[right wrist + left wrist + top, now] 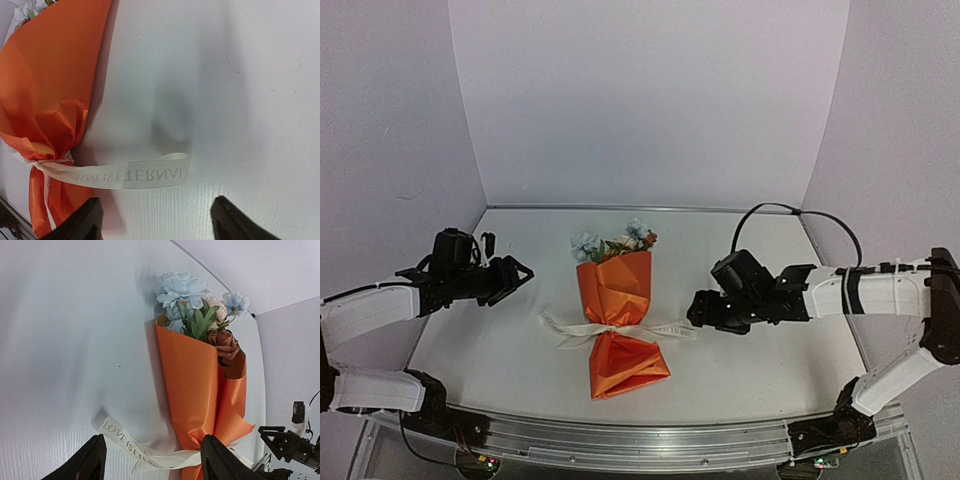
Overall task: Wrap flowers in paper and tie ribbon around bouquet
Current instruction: Tie the half-tied ribbon around the folded bouquet, then reset both arms
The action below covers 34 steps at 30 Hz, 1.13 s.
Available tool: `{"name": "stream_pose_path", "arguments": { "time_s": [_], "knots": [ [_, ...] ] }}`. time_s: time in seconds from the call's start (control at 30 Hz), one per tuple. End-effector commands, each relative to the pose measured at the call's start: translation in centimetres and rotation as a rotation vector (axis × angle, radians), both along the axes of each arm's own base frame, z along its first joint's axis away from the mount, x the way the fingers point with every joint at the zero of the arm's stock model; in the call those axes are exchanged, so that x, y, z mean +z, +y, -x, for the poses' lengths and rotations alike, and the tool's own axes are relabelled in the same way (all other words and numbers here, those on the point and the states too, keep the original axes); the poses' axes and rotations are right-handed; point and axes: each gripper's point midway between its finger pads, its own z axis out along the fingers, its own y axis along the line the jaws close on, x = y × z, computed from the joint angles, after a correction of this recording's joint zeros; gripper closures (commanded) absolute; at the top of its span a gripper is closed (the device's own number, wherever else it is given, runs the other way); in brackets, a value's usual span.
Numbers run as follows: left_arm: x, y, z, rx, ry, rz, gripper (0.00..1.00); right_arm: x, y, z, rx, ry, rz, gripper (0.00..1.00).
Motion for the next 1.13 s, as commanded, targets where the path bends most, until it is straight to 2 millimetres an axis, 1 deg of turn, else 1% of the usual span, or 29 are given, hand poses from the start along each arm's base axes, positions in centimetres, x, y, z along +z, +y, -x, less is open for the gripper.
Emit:
{"name": "stream_pose_path", "arguments": {
  "time_s": [0.0,0.07,0.2,0.33,0.43,0.5,0.6,0.67,0.77,0.9,1.1],
  "knots": [
    [5.0,-0.8,-1.9,-0.024,-0.118,0.021,0.03,4.6,0.4,-1.8,0.003,-0.108,-0.032,0.02],
    [6.4,-1.0,-2.5,-0.033,-0.154,0.024,0.0,5.6,0.2,-2.8,-0.016,-0.117,-0.054,0.02],
    [9.2,-1.6,-4.0,-0.049,-0.224,0.015,0.0,8.0,-0.7,-5.1,-0.066,-0.159,-0.094,0.02],
    [10.7,-1.7,-5.6,-0.034,-0.242,0.003,0.0,10.4,-2.3,-7.1,-0.131,-0.212,-0.142,0.02],
    [10.8,-1.2,-7.1,0.029,-0.212,-0.014,0.0,11.9,-3.5,-8.0,-0.176,-0.259,-0.152,0.02],
    [10.3,-0.8,-7.8,0.057,-0.188,-0.045,0.0,12.7,-4.0,-8.4,-0.193,-0.288,-0.152,0.02],
    [10.0,0.1,-8.4,0.098,-0.179,-0.093,0.0,13.8,-4.5,-8.6,-0.198,-0.329,-0.144,0.02],
    [10.1,0.2,-8.6,0.099,-0.193,-0.112,0.0,14.3,-4.6,-8.7,-0.197,-0.343,-0.143,0.02],
    [10.4,0.5,-8.7,0.108,-0.211,-0.122,0.0,14.5,-4.8,-8.7,-0.201,-0.35,-0.143,0.02],
    [10.4,0.8,-9.0,0.118,-0.208,-0.15,0.0,14.5,-4.8,-8.7,-0.202,-0.352,-0.14,0.02],
    [10.5,0.6,-8.9,0.104,-0.219,-0.152,0.0,14.3,-5.1,-8.8,-0.21,-0.349,-0.135,0.02]
  ]
}}
